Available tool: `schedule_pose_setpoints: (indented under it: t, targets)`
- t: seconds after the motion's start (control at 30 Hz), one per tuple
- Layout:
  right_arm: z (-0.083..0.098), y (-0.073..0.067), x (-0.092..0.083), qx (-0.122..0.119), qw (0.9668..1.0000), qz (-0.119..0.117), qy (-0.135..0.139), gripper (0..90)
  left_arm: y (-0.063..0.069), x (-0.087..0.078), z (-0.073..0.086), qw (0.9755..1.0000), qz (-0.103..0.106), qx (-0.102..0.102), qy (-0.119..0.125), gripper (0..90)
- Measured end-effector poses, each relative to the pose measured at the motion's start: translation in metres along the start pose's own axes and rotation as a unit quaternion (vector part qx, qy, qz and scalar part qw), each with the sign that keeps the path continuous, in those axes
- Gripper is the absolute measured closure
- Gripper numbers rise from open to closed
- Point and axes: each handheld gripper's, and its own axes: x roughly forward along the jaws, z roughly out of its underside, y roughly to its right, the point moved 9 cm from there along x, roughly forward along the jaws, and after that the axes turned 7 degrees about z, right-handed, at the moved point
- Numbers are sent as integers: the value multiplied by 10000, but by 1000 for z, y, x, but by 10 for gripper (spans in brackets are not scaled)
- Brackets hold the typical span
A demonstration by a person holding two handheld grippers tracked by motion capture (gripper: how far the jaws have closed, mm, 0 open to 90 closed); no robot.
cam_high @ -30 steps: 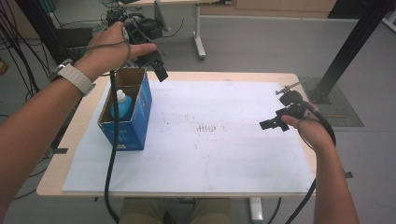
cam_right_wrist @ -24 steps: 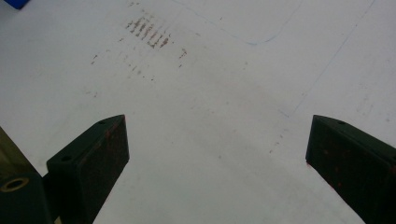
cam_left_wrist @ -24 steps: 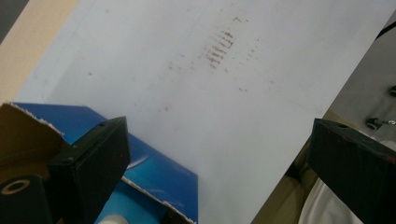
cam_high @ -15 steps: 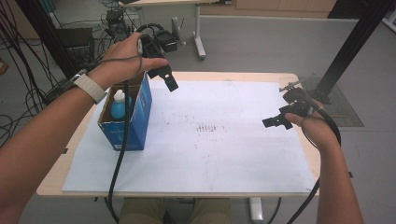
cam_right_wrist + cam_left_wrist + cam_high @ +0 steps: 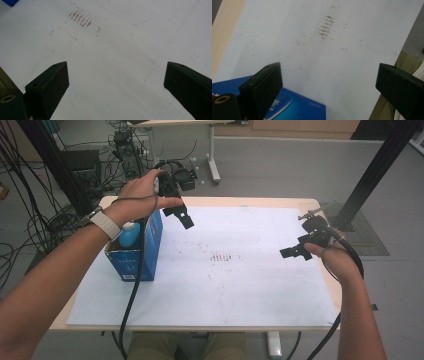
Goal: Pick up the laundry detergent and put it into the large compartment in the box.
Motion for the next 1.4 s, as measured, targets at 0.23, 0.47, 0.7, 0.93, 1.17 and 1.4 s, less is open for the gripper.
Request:
schedule_pose_setpoints:
  t: [0.23,0.47,0.7,0.93,1.17,1.4]
  targets:
    - [-1,-1,2,0,10000,-20,13,60,0,13,1,9999,11,86,-56,76]
    - [-2,-1,5,-13,10000,-35,17,59,0,28,-1,9998,28,165,-143,76]
    - [0,-2,7,18,10000,-24,-24,59,0,34,1,9997,86,158,-153,76]
    - [-1,-2,7,5,10000,-26,-13,59,-1,38,1,9997,111,122,-163,76]
    - [-2,-3,7,-5,10000,-32,-5,59,1,37,0,9997,104,148,-167,76]
    - [1,-2,9,-7,10000,-46,21,59,2,35,1,9997,106,142,-147,76]
